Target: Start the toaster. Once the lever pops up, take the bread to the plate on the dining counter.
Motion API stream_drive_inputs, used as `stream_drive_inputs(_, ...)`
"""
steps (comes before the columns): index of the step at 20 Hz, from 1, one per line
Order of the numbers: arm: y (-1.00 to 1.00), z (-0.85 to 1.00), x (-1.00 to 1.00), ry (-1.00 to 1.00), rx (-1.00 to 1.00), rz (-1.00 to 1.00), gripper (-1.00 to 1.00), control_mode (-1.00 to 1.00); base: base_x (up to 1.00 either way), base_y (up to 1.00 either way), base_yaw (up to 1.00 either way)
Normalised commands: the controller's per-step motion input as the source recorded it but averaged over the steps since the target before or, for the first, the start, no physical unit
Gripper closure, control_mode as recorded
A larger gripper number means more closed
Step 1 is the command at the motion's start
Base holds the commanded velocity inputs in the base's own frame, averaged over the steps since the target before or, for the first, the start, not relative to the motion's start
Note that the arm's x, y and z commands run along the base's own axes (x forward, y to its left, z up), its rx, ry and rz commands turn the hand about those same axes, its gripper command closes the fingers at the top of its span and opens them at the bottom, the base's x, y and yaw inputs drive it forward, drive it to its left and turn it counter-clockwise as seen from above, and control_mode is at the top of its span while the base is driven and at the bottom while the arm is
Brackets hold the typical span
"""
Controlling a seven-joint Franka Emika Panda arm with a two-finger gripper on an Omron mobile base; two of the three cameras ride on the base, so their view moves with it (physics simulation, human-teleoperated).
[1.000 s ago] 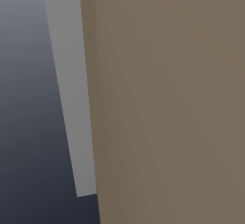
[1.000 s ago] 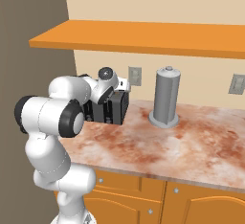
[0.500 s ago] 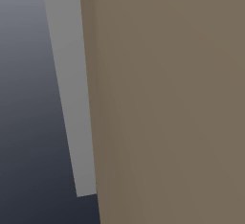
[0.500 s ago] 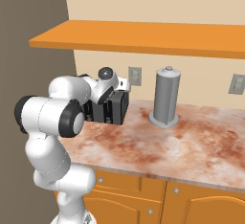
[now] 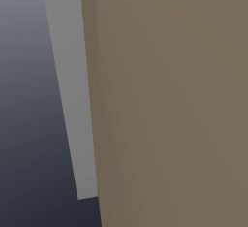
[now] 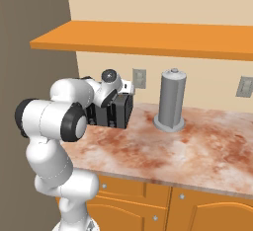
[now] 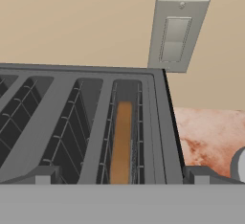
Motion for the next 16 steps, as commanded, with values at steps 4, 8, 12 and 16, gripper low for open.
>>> stream_drive_inputs(4,0.00,0.00,0.00,0.00,0.00,0.00,-1.00,-1.00,0.00,0.00,0.00)
stream_drive_inputs(8,0.00,0.00,0.00,0.00,0.00,0.00,-1.00,-1.00,0.00,0.00,0.00)
stream_drive_inputs(12,0.00,0.00,0.00,0.00,0.00,0.00,-1.00,-1.00,0.00,0.00,0.00)
stream_drive_inputs(16,0.00,0.00,0.00,0.00,0.00,0.00,-1.00,-1.00,0.00,0.00,0.00)
